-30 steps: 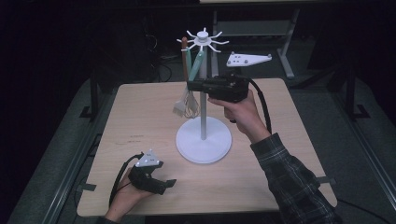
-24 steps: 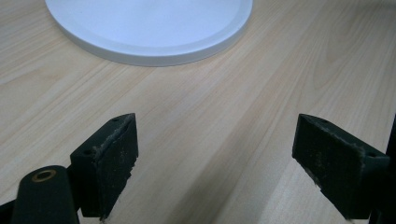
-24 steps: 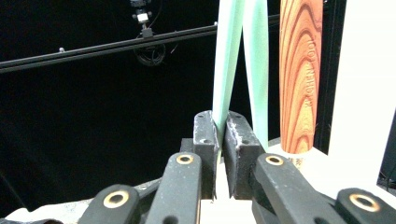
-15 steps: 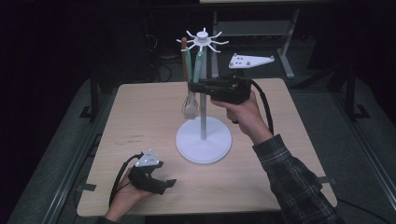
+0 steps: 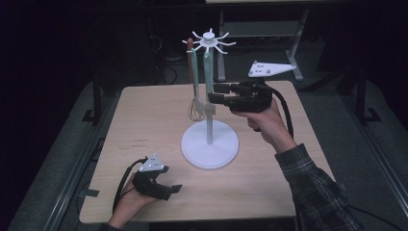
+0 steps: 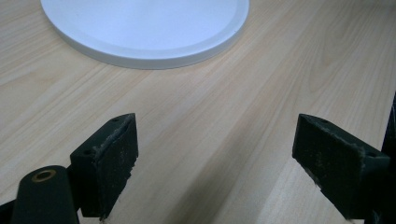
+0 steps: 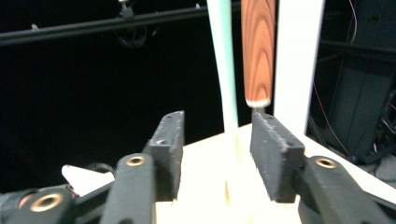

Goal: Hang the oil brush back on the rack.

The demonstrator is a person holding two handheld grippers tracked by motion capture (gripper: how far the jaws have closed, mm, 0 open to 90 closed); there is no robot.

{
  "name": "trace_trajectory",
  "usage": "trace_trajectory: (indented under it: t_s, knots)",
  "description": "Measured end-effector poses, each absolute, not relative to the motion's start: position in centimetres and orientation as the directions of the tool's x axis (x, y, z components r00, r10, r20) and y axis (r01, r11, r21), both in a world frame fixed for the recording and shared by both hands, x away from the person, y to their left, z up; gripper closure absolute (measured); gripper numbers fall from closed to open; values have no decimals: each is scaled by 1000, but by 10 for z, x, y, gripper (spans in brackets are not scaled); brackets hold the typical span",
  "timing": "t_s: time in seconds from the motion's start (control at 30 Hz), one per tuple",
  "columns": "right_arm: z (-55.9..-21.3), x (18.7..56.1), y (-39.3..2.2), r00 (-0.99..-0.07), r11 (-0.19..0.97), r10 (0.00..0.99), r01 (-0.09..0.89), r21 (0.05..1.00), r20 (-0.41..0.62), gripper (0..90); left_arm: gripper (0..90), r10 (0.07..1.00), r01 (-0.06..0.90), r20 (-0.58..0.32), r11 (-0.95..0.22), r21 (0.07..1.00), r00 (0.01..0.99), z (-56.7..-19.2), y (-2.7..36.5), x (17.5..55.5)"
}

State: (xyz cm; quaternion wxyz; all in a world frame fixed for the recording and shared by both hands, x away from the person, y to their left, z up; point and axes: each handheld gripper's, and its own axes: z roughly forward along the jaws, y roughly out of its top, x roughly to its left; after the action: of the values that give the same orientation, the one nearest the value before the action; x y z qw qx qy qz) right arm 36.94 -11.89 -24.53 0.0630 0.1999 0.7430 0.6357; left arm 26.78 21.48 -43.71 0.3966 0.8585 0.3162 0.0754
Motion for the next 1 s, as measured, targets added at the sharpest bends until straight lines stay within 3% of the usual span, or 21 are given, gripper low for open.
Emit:
trace_trajectory:
  t_s: [0.23,0.43,1.0]
  knots:
    - [-260,365,-137,-893,170,424,246,954,154,365,139,601,482,-117,-494,723,791,-437,216,269]
    - [-276,360,-147,-879,220,453,271,937,149,289,140,608,490,-123,-484,725,784,-438,217,270]
    - [-342,344,-188,-826,295,542,358,886,153,230,161,596,489,-140,-477,731,791,-439,218,271]
